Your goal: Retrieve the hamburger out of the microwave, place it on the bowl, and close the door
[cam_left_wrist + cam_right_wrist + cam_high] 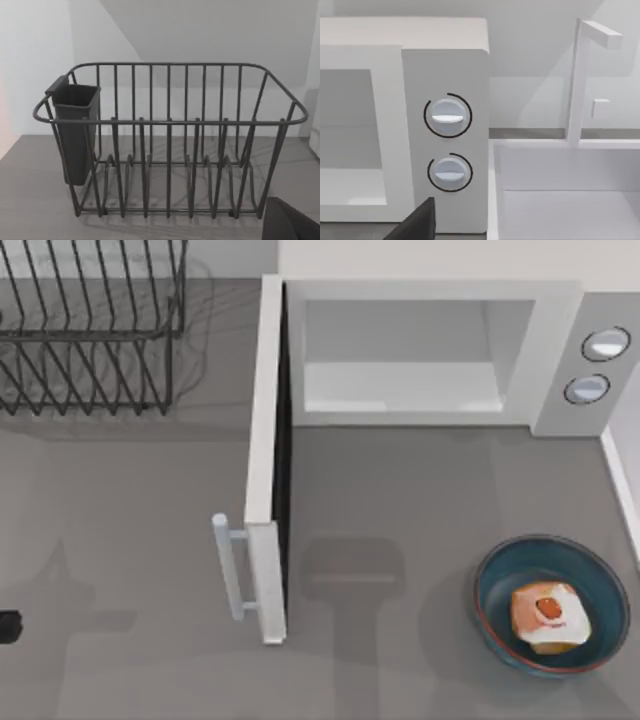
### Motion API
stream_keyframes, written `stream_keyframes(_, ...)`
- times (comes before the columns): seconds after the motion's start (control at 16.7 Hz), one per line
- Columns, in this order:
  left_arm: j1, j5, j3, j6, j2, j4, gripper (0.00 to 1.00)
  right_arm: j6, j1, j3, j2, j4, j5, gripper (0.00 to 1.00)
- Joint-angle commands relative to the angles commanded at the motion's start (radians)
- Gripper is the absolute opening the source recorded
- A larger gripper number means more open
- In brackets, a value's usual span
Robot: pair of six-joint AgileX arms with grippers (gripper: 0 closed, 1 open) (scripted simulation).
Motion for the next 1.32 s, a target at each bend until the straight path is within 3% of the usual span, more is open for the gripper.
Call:
stream_keyframes(0.42, -0.073, -0.040, 0.112, -0.072, 0.170, -0.056, 0.00, 0.000, 0.000, 0.000, 0.000, 0.000, 0.000, 1.00)
stream_keyframes(1.02, -0.328, -0.168, 0.515, -0.339, 1.014, -0.224, 0.00, 0.000, 0.000, 0.000, 0.000, 0.000, 0.000, 1.00)
stream_keyframes(1.32, -0.388, -0.192, 0.617, -0.414, 1.226, -0.253, 0.00, 0.000, 0.000, 0.000, 0.000, 0.000, 0.000, 1.00)
